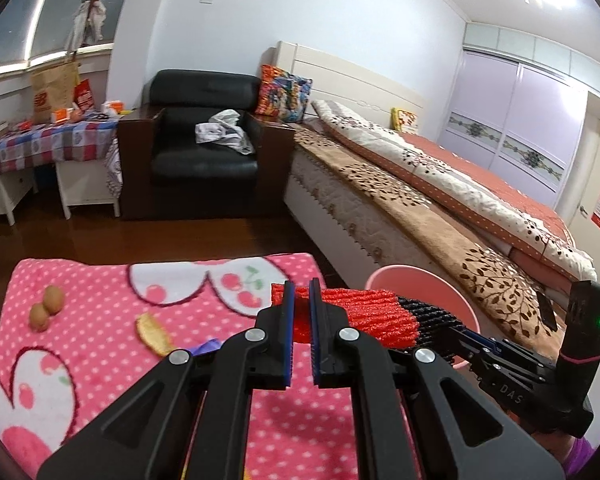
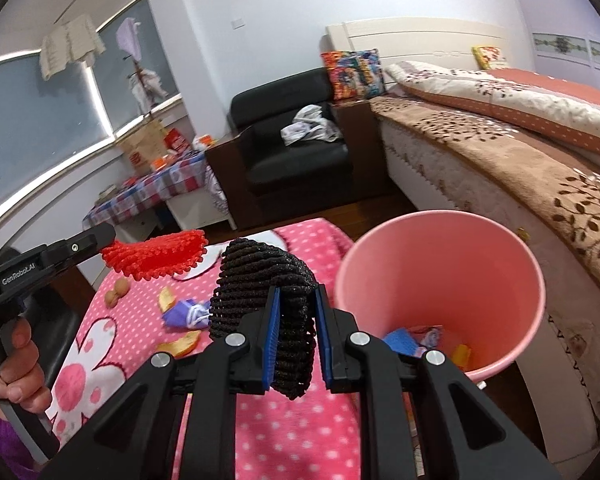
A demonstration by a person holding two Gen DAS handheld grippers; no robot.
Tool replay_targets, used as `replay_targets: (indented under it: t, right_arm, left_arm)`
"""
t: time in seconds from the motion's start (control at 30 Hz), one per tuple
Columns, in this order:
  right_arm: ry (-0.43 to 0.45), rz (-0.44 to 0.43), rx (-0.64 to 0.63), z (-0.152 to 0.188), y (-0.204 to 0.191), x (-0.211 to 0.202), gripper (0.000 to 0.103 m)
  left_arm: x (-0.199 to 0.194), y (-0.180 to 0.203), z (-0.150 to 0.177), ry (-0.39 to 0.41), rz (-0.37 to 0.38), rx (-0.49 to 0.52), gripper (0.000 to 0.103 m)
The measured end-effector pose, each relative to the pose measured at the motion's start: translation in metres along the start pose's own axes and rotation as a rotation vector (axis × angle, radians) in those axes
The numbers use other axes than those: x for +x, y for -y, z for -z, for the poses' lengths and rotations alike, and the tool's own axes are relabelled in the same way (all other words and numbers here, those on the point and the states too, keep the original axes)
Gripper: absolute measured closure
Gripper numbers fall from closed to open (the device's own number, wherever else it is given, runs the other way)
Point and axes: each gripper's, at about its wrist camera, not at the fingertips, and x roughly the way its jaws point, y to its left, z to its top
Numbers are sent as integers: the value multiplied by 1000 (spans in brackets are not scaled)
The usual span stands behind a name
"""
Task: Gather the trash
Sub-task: 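Carry the red pad and black sleeve over the pink bucket and open both grippers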
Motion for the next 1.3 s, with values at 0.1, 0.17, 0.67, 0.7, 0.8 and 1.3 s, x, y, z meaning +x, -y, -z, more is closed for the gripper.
replay_targets:
  t: [0.1, 0.17, 0.67, 0.7, 0.8, 1.3]
  right_arm:
    - [6, 27, 26, 0, 13, -2, 87]
    - [13, 45, 47, -2, 25, -4, 87]
    - [43, 186, 174, -10, 111, -10, 86]
    - [41, 191, 176, -10, 113, -9, 86]
    - [35, 208, 185, -9, 124, -6, 86]
    - [-6, 273, 180, -4, 149, 20, 85]
  left_arm:
    - [9, 11, -3, -9, 17, 13, 97]
    - [16, 21, -4, -15, 32, 25, 97]
    - [76, 89, -2, -80, 116, 114, 97]
    - [80, 92, -1, -84, 120, 116, 97]
    - [93, 102, 3, -106, 131, 130, 97]
    - [144, 125, 28, -196, 130, 195, 97]
